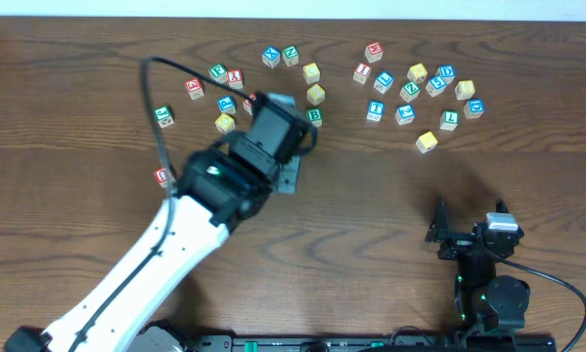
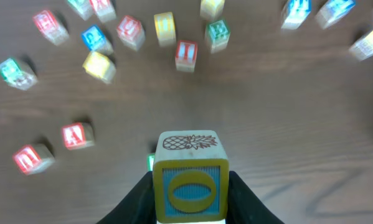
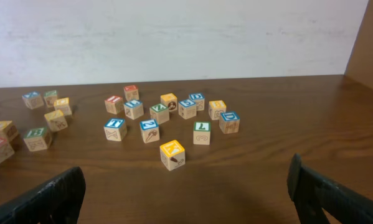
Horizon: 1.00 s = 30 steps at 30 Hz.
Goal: Spell out ROBOT
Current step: 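Lift the O block and carry it beside the green R block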
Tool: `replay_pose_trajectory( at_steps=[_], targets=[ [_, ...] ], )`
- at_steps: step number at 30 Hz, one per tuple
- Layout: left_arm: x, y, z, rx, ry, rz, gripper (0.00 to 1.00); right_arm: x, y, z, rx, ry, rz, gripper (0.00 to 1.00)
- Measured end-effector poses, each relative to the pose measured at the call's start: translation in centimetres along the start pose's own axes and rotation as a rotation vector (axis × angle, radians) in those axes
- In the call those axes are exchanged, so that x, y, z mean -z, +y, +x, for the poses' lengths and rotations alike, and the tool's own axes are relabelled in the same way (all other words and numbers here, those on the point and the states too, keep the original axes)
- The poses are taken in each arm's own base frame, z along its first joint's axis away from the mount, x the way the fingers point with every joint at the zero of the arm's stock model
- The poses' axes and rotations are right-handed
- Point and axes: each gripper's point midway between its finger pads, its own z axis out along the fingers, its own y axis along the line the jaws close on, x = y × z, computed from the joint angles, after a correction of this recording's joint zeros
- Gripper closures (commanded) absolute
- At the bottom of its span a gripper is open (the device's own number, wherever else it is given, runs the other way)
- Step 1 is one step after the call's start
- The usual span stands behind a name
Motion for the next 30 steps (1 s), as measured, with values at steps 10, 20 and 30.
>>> replay_pose_trajectory(
  at_steps=[10, 20, 30],
  targets=[
    [-5.2, 0.4, 5.0, 0.066, 0.08, -0.028, 0.74, 0.0, 0.0, 0.0, 0.0, 0.0, 0.0, 0.01],
    [-6.7, -0.9, 7.0, 0.106, 0.133, 0.044, 0.73, 0.0, 0.0, 0.0, 0.0, 0.0, 0.0, 0.01],
    [-11.0, -1.1, 10.3, 0.099, 0.293, 0.009, 0.75, 0.0, 0.0, 0.0, 0.0, 0.0, 0.0, 0.01]
  ],
)
